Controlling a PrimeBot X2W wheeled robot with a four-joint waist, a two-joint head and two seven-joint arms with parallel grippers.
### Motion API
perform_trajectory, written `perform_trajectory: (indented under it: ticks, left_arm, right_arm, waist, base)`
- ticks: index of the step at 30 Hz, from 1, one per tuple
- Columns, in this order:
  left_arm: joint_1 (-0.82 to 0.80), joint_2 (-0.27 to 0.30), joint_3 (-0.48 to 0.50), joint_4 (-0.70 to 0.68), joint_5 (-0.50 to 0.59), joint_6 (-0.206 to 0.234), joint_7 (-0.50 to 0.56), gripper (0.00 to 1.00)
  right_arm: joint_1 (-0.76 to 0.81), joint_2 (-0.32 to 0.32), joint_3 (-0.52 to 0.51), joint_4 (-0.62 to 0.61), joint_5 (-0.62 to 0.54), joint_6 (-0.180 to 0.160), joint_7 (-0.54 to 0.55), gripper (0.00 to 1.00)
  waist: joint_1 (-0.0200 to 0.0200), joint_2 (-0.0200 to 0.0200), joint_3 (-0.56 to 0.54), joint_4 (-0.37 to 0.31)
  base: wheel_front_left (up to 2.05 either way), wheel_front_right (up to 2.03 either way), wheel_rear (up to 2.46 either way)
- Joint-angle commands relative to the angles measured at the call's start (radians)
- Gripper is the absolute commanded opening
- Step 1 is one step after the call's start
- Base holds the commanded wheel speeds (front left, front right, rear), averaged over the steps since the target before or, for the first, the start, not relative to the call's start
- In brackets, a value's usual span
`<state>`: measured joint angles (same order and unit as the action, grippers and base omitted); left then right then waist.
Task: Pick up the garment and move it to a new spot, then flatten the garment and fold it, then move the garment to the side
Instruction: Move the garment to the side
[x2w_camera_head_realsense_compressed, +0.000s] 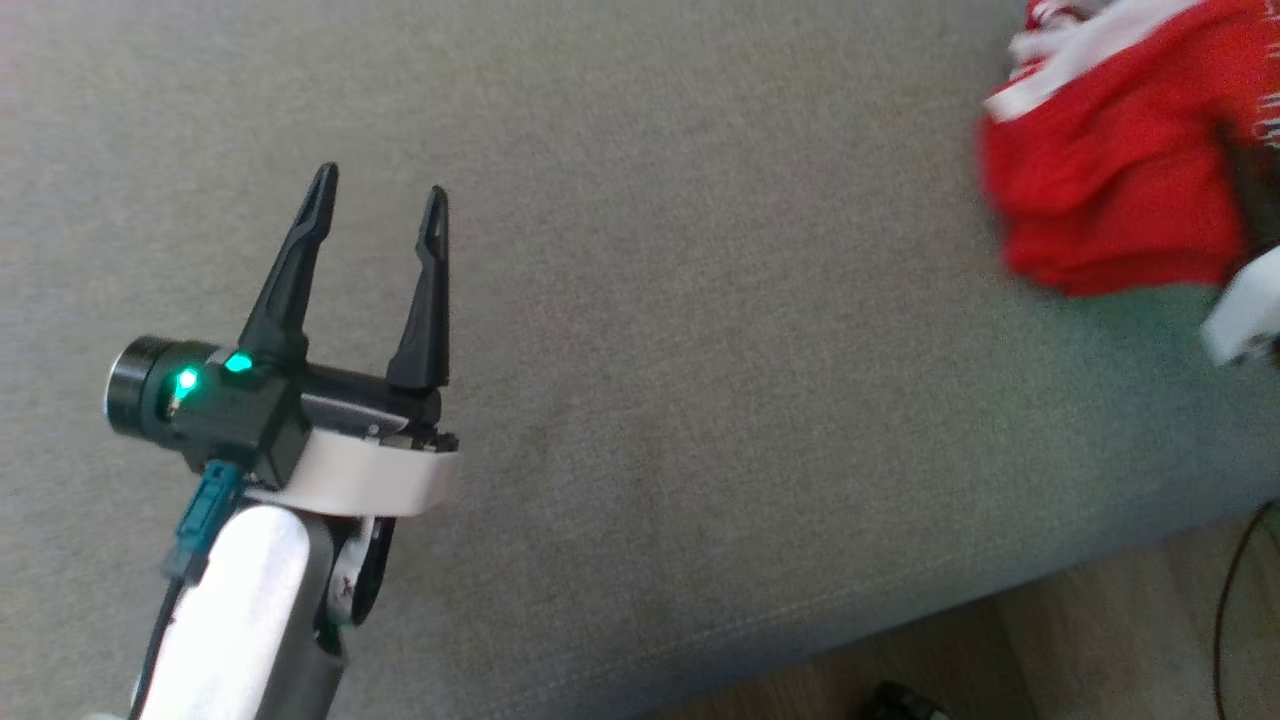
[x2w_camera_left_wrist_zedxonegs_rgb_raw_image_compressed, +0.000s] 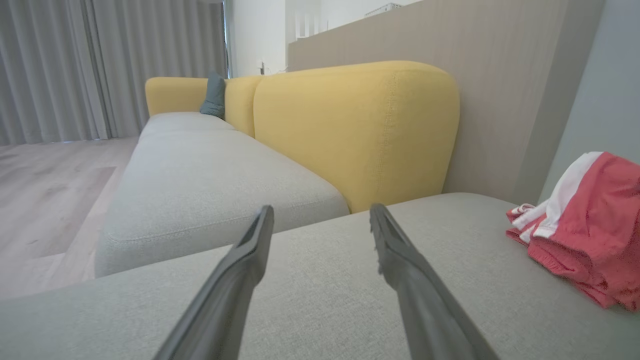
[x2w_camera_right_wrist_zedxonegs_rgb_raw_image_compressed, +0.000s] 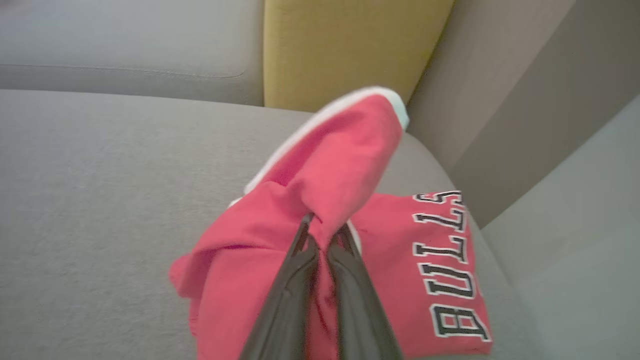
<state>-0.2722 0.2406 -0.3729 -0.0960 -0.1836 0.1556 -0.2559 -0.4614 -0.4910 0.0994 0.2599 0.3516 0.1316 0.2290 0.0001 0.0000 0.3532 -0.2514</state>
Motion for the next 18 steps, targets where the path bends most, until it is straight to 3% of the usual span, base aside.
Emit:
perform_trajectory:
  ticks: [1,7,18]
  left_arm:
    - [-0.037,0.018,0.033,-0.038,0.009,-0.006,0.0,1.0]
    - [-0.077,0.03,0.026,-0.055,0.019,-0.016,0.008,1.0]
    - [-0.143,0.032,0.01,-0.07,0.024,-0.035,0.011,1.0]
  right_arm:
    - [-0.027,-0.036,-0.013,-0.036,-0.008,-0.001,-0.005,0.0]
    - [-0.067,-0.04,-0.091,-0.044,-0.033,-0.001,-0.004,0.0]
    - [-0.091,0.041,-0.222,-0.022,-0.179,-0.001,0.057,0.0]
  waist:
    - [-0.0001,0.0,0.028,-0.011]
    - [-0.0001,0.0,0.097,-0.015]
    - [-0.0001,0.0,0.216,-0.006]
  base:
    - [0.0,0.0,0.0]
    - [0.0,0.0,0.0]
    - [0.0,0.0,0.0]
